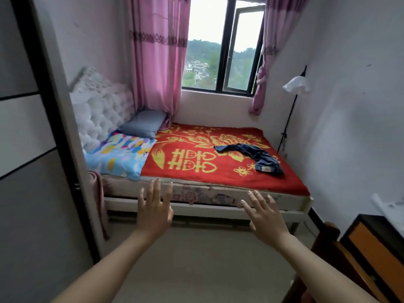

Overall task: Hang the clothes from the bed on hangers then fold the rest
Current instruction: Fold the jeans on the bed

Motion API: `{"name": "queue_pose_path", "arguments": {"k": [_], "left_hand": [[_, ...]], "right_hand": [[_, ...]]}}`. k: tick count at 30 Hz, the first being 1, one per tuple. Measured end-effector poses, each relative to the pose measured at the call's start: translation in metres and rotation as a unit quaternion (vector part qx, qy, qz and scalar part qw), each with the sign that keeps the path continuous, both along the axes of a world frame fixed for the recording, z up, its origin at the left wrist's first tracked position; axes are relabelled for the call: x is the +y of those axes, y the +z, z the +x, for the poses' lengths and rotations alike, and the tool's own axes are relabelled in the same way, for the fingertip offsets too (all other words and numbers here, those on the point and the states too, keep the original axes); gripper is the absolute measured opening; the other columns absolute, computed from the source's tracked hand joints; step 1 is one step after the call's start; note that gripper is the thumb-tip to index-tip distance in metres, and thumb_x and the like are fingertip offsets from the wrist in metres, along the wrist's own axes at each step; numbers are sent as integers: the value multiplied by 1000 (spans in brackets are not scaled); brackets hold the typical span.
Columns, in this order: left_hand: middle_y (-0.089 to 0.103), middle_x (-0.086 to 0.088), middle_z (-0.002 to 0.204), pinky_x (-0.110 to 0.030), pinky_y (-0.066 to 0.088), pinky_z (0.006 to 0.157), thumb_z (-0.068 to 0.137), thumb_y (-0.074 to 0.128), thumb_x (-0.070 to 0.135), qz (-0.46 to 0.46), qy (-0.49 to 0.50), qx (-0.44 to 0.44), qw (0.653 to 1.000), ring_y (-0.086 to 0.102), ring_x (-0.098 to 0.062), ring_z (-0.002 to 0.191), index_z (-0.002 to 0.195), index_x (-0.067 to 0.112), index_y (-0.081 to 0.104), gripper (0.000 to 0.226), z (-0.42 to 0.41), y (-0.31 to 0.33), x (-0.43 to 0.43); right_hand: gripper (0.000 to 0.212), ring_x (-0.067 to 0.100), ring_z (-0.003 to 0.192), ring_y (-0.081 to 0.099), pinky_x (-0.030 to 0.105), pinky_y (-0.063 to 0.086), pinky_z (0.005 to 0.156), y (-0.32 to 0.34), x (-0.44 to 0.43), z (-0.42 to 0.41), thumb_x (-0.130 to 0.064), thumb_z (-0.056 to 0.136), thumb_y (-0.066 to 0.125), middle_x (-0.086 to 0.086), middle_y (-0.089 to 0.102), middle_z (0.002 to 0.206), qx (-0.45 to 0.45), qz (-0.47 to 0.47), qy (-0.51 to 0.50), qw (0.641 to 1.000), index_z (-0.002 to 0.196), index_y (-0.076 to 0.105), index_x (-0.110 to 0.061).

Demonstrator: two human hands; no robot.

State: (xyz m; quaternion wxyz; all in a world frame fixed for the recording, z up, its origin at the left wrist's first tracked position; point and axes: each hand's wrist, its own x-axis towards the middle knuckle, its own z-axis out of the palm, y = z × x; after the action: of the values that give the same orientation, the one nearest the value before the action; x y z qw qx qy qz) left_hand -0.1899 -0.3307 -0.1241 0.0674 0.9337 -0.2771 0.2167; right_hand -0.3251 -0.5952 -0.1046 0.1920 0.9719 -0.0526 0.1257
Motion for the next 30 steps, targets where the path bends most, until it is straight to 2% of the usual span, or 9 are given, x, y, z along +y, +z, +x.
{"name": "queue_pose_path", "arguments": {"k": [7,9,12,14,17,25,27,28,30], "left_hand": [[53,-33,124,-66,42,84,47,91,25,-14,-51,23,998,53,-51,113,126,9,40,95,129,-20,-86],[53,-34,123,-67,42,84,45,93,25,-18,-69,35,997,53,-52,111,125,7,40,98,173,-19,-117],[53,-35,121,-67,42,84,46,93,23,-39,-95,46,994,53,-53,111,124,8,40,96,229,-14,-166],[54,-35,119,-68,42,83,44,93,21,-43,-113,52,991,53,-53,110,123,5,45,93,258,-10,-204],[57,-35,115,-68,43,81,41,94,21,-29,-144,64,987,55,-53,106,114,-3,63,83,282,-13,-266],[60,-33,114,-66,45,79,36,96,26,27,-218,103,970,58,-50,105,110,-1,68,83,294,-62,-423],[45,-30,135,-63,35,97,60,85,40,39,-202,97,974,43,-47,126,131,6,53,85,310,-65,-462],[27,-25,149,-58,22,108,78,68,47,45,-186,81,978,24,-42,139,144,13,35,82,325,-70,-490],[2,-15,157,-49,3,115,93,41,50,64,-161,85,981,-3,-31,145,151,21,6,74,355,-76,-531]], "right_hand": [[68,32,97,68,50,55,72,-20,-87,99,-23,23,92,17,70,103,36,5,-71,997,89,77,-14],[68,34,109,62,52,52,82,-17,-118,129,-27,35,91,20,65,115,76,-10,-109,991,100,75,-16],[59,31,145,11,52,12,114,-13,-171,158,-24,88,54,19,15,155,90,24,-170,981,144,34,-19],[58,24,146,-3,47,2,116,-16,-205,168,-23,94,41,11,3,158,82,62,-229,968,148,22,-23],[59,21,146,-3,44,3,116,-24,-247,165,-25,93,40,8,2,158,89,94,-292,948,149,20,-25],[61,23,146,0,40,8,116,-64,-365,166,-27,95,39,8,2,158,109,151,-408,894,150,13,-24],[61,24,146,1,40,10,116,-68,-404,182,-27,95,39,9,3,158,96,161,-415,890,150,14,-24],[61,24,146,2,40,12,116,-74,-432,196,-27,95,40,8,4,158,82,171,-413,891,150,15,-24],[61,25,145,4,39,14,115,-78,-477,222,-27,95,40,8,4,158,70,183,-413,889,150,14,-24]]}}
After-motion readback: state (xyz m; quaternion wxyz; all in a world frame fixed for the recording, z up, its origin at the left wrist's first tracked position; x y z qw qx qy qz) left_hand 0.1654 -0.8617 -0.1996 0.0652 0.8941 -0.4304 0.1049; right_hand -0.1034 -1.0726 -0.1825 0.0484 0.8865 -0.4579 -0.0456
